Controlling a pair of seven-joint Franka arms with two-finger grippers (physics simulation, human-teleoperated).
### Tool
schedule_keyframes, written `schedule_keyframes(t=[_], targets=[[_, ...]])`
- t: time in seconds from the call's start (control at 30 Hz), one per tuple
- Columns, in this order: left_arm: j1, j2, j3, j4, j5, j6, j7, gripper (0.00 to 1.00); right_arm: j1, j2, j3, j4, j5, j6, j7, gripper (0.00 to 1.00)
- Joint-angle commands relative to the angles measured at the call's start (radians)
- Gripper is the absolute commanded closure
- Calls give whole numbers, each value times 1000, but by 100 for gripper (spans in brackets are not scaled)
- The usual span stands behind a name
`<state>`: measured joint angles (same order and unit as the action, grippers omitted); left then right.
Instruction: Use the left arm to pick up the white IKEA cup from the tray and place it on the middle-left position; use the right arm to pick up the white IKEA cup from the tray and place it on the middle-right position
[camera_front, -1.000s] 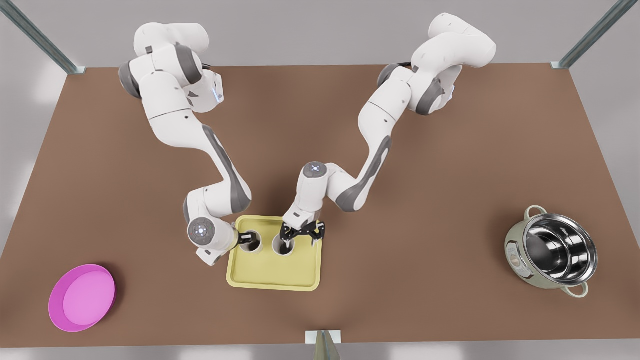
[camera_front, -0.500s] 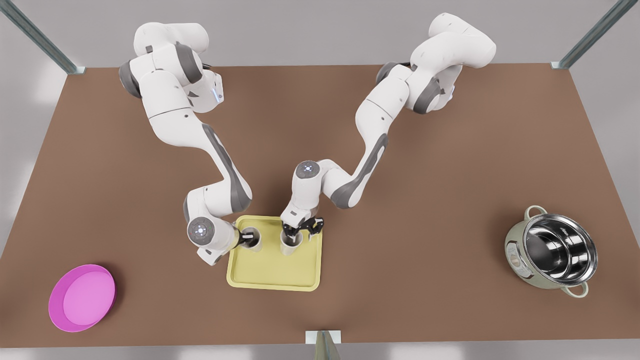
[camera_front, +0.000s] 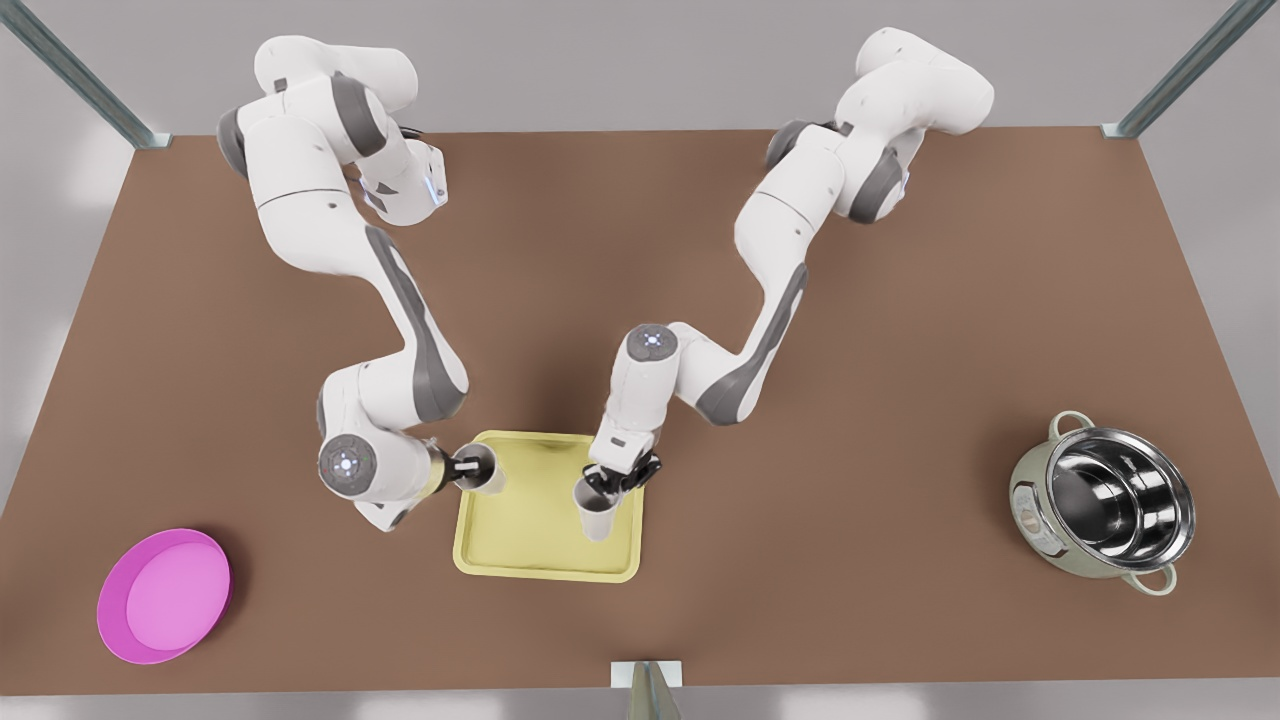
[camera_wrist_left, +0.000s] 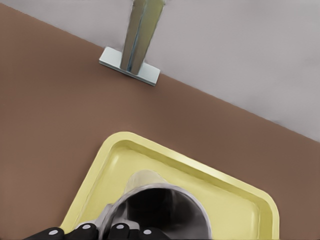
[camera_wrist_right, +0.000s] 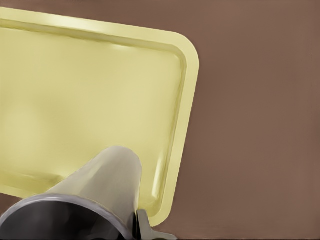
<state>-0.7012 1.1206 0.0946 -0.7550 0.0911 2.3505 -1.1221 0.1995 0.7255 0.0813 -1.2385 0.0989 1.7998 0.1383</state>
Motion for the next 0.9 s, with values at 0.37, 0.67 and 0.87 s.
schedule_keyframes(t=[0.37,0.67,0.87], targets=[[474,18,-88,-10,-251,-508,811,81,-172,49,-74,62,-59,-73,-526,100],[444,22,-85,-10,-165,-485,844,81,-175,153,-74,65,-166,216,-615,100],[444,21,-87,-10,-160,-479,875,0,-173,166,-69,67,-166,243,-600,100]])
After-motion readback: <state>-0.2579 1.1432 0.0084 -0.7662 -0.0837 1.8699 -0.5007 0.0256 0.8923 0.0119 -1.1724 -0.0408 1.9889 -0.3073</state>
